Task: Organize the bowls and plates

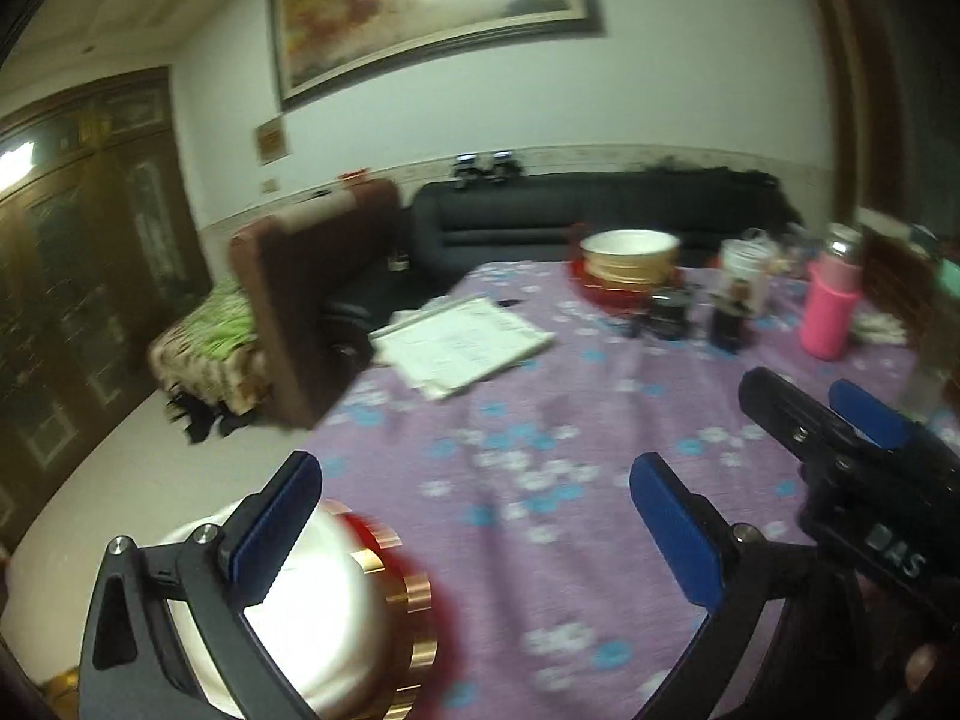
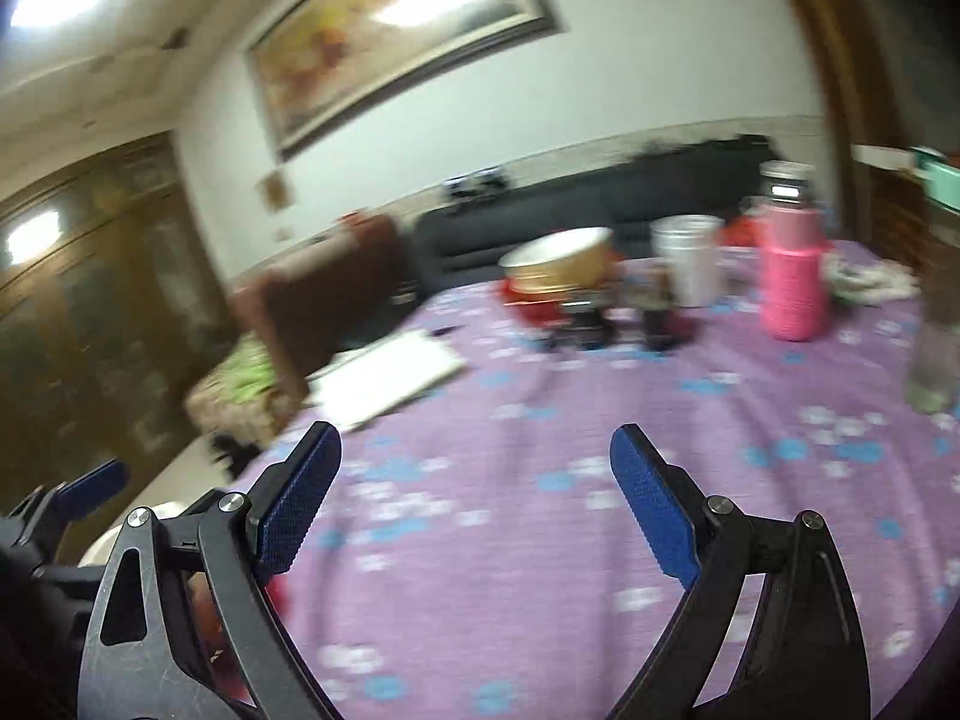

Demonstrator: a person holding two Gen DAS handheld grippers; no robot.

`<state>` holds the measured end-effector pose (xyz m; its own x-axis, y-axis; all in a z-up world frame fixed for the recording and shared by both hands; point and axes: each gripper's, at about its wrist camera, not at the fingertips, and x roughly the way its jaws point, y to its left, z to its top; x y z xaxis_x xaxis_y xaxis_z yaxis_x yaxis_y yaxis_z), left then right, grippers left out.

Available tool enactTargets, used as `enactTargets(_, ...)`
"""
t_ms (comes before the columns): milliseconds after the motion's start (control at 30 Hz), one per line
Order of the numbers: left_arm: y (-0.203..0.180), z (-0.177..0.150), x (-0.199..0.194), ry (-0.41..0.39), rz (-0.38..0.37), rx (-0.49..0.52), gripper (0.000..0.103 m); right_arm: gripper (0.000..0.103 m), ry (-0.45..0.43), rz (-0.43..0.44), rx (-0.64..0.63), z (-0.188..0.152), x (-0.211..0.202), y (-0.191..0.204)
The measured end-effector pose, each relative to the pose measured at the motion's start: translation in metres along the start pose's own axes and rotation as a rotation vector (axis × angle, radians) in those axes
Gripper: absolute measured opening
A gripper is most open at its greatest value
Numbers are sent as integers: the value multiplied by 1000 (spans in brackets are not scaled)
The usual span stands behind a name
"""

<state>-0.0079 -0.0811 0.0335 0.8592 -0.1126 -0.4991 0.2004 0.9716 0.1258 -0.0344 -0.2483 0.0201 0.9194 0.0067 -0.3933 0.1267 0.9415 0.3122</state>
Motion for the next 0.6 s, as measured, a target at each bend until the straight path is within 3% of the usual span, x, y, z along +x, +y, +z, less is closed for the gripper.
enactTargets(200,76,-3,-5,22,172,-111,103,92,-29,152,-53,-2,1,68)
enactTargets(333,117,-6,-4,42,253,-201,103,92,15,234,-63,-14,10,99)
enactTargets(600,135,-12,4,67,277,-252,103,92,69,251,-96,-35,24,112)
